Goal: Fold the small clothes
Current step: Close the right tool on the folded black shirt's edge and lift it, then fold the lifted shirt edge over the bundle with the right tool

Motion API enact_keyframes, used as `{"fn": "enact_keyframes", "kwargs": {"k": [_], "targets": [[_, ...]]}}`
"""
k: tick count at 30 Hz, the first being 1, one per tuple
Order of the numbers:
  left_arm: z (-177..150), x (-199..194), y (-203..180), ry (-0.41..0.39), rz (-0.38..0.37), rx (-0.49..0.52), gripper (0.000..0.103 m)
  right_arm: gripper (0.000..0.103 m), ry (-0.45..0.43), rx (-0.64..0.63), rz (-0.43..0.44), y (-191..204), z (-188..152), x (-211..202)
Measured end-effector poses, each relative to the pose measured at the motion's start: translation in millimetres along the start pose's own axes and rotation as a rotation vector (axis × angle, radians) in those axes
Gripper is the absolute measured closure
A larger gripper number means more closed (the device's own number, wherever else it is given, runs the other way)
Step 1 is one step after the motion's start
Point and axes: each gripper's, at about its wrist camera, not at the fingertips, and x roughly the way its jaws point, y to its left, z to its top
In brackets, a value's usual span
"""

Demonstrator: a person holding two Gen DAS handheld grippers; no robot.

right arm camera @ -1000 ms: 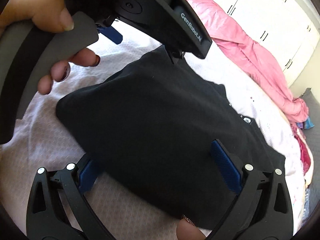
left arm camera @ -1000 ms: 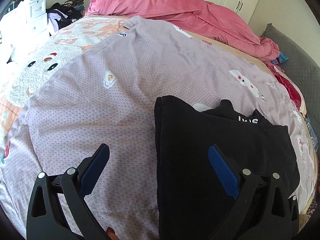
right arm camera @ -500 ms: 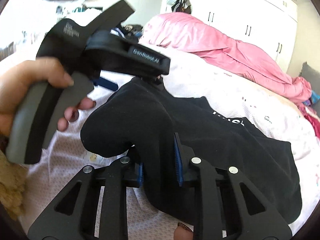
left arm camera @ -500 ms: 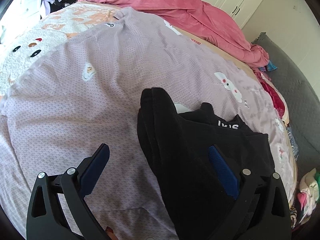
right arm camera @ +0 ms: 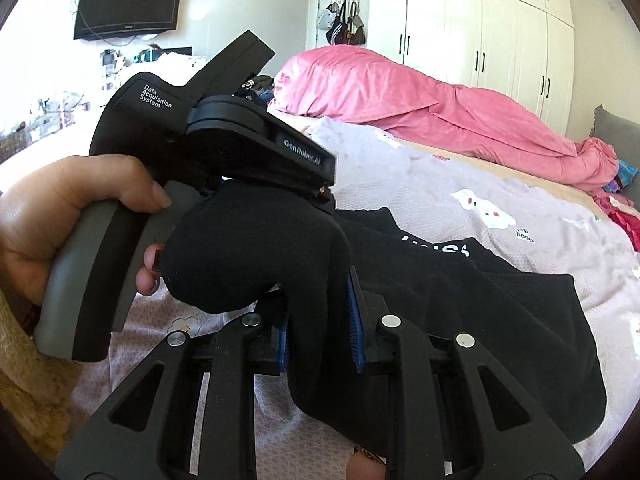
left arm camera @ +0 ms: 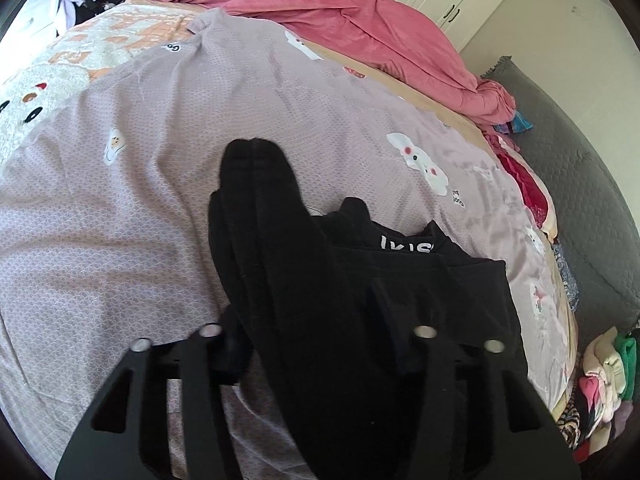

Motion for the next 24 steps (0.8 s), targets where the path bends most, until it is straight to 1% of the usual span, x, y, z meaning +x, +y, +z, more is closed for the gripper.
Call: {"fn": "enact_keyframes", "kwargs": {"k": [2, 5, 14, 24], "targets": [[1, -2, -8, -0.007, 0.009, 0.018, 0.075, 0.088, -0.009, 0.016, -0.002, -3, 0, -1], [3, -7, -20, -0.017, 0.007, 0.038, 0.08, 0.089, -0.026, 0.044, 0.001, -9, 0, -5], [9, -21, -69, -0.051, 0.016, 0.111, 0.082, 0.089, -0.078, 0.143, -0.005, -41, 2, -23], [7, -20, -124, -0.06, 0.025, 0.185, 0.082, 0.089, -0.094, 0.255, -0.017, -79, -6, -39]]}}
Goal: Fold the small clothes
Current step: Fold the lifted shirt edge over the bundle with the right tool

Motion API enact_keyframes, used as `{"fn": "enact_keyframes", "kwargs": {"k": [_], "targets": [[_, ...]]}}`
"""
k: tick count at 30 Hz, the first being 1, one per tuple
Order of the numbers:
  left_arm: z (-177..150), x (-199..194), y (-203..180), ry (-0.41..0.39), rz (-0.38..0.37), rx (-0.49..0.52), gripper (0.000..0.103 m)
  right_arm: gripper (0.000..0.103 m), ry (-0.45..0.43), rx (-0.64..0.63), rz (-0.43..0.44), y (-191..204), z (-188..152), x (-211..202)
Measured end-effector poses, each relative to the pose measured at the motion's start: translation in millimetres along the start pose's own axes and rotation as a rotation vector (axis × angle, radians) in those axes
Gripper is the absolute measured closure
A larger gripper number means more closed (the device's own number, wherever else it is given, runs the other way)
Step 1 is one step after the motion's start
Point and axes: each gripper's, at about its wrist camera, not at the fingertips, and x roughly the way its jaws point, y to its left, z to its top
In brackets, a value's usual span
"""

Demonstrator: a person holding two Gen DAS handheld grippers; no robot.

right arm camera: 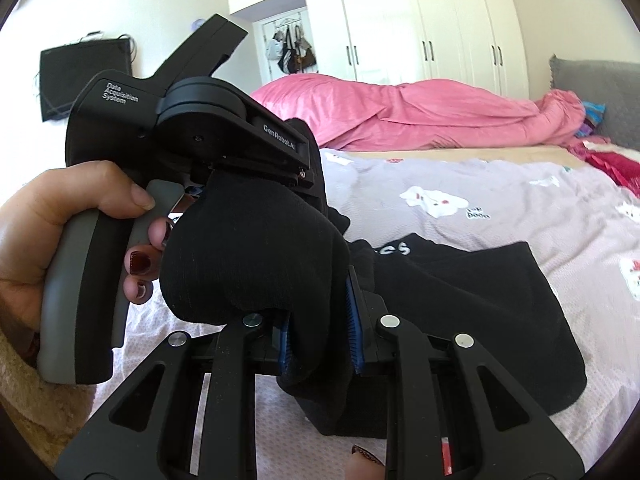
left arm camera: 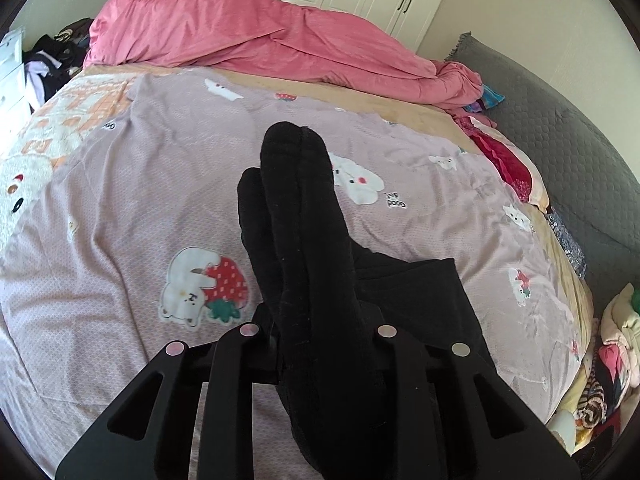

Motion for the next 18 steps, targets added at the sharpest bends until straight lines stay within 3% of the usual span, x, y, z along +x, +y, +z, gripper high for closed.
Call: {"fn": "enact_keyframes", "kwargs": {"k": [18], "targets": [[-7, 35, -79, 0.054, 0.002, 0.102, 0.082, 0.089, 0.044, 0.216, -0.004, -63, -19, -6]]}}
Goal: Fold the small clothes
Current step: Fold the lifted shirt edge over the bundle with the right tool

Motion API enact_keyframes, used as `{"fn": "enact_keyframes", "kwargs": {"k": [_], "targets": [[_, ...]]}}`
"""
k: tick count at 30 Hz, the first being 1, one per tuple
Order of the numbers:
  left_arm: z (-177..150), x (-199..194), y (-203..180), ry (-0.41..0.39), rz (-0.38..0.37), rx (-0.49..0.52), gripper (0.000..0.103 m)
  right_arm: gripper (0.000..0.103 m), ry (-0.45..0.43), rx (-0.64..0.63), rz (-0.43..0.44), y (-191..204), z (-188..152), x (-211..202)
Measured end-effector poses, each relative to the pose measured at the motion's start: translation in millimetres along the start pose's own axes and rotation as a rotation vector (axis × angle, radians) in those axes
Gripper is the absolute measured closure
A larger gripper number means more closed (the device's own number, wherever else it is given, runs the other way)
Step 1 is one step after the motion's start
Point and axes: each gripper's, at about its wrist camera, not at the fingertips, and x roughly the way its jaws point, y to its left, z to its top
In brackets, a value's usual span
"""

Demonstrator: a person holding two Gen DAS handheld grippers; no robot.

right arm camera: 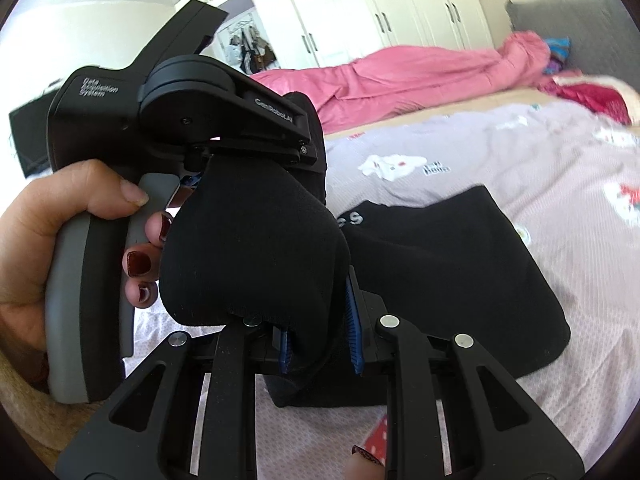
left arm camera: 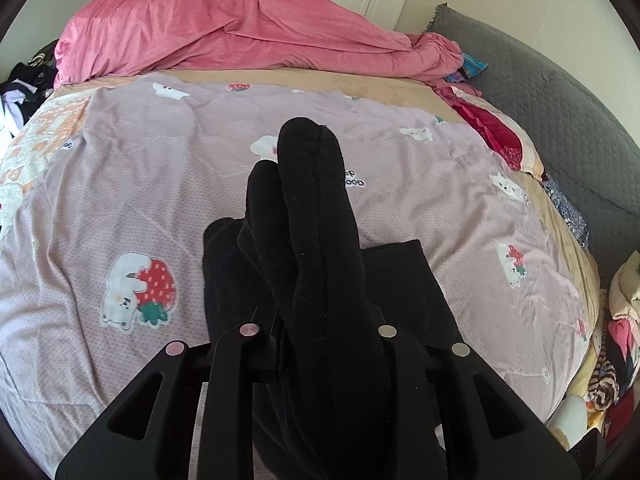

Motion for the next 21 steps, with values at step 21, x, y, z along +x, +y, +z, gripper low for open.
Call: {"fn": "enact_keyframes", "kwargs": {"k": [21], "targets": [[-13, 79, -79, 0.122, 0.036, 0.113, 0.069, 0.09, 0.084, 0.264, -0.007, -71, -22, 2]]}}
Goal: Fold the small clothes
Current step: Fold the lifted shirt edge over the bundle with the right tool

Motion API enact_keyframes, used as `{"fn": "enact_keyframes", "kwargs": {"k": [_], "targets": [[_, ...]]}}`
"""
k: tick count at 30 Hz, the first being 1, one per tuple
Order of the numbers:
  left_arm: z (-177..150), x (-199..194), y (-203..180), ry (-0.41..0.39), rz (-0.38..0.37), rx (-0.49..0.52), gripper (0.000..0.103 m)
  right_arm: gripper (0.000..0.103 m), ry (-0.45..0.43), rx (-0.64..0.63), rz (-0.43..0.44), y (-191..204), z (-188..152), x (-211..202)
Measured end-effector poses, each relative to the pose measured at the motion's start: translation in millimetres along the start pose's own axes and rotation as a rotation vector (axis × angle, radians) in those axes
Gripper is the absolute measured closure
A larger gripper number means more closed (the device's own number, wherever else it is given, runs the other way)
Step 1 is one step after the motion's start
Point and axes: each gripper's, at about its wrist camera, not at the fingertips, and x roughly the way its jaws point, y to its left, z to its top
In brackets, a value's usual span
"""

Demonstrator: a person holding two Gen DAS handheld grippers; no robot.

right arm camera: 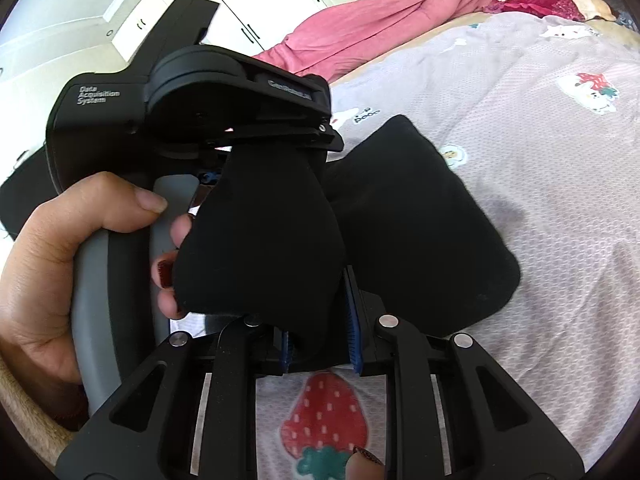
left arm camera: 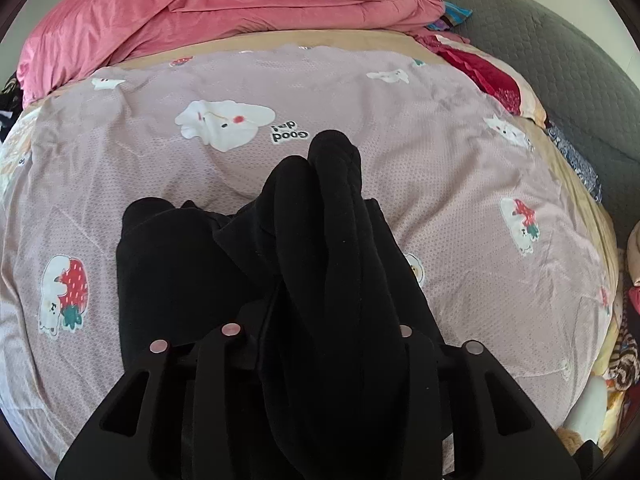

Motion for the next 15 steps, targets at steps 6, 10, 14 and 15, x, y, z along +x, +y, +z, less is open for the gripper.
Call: {"fn": "enact_keyframes", "kwargs": {"k": [6, 10, 14, 15], "targets": [[0, 10, -9, 0.018, 0.009, 0.018, 0.063, 0.09, 0.013, 0.034, -0.003, -8, -4, 0], [0, 15, -13, 0.032, -0.005, 0.016, 0.052, 0.089, 0.022, 0.049, -0.005, -14, -2, 1], [0, 18, -19, 0.036, -0.013, 0.033, 0.043, 0.086, 0.03, 0.068, -0.002, -20, 1, -1], [0, 18, -19, 0.036, -0.027, 0.032, 0.038, 0.086, 0.034, 0.074, -0.001, -21, 1, -2]]}}
